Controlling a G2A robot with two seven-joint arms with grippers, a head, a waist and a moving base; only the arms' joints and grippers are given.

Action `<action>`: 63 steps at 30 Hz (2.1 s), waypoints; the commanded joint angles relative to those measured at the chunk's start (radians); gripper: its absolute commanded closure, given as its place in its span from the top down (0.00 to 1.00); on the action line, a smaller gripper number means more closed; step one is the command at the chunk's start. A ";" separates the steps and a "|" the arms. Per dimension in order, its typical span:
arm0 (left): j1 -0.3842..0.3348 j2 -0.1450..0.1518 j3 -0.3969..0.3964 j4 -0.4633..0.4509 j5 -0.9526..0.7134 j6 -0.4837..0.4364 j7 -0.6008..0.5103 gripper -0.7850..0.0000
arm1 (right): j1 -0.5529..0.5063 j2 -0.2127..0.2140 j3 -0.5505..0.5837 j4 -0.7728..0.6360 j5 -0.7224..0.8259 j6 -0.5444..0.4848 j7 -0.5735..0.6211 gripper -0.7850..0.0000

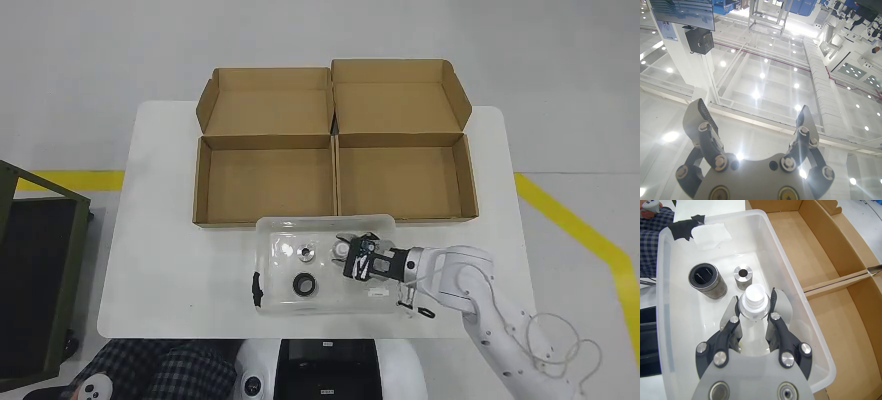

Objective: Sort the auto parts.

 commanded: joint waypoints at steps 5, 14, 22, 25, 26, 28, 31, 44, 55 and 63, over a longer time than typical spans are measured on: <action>0.000 0.000 0.000 0.000 0.000 0.000 0.000 1.00 | -0.043 0.014 0.036 -0.074 -0.021 -0.051 -0.052 0.00; 0.000 0.000 0.000 0.000 0.000 0.000 0.000 1.00 | -0.066 0.028 0.098 -0.117 0.040 -0.118 -0.216 0.00; 0.000 0.000 0.000 0.000 0.000 0.000 0.000 1.00 | -0.061 0.036 0.162 -0.153 0.146 -0.151 -0.321 0.00; 0.000 0.000 0.000 0.000 0.000 0.000 0.000 1.00 | -0.065 0.040 0.207 -0.170 0.209 -0.148 -0.362 0.00; 0.000 0.000 0.000 0.000 0.000 0.000 0.000 1.00 | -0.068 0.041 0.222 -0.174 0.227 -0.145 -0.374 0.00; 0.000 0.000 0.000 0.000 0.000 0.000 0.000 1.00 | -0.077 0.043 0.254 -0.183 0.261 -0.137 -0.398 0.00; 0.000 0.000 0.000 0.000 0.000 0.000 0.000 1.00 | -0.094 0.046 0.297 -0.190 0.309 -0.136 -0.436 0.00; 0.000 0.000 0.000 0.000 0.000 0.000 0.000 1.00 | -0.135 0.052 0.394 -0.164 0.449 -0.152 -0.534 0.00; 0.000 0.000 0.000 0.000 0.000 0.000 0.000 1.00 | -0.151 0.050 0.416 -0.172 0.434 -0.154 -0.567 0.00; 0.000 0.000 0.000 0.000 0.000 0.000 0.000 1.00 | -0.151 0.049 0.412 -0.174 0.409 -0.137 -0.564 0.00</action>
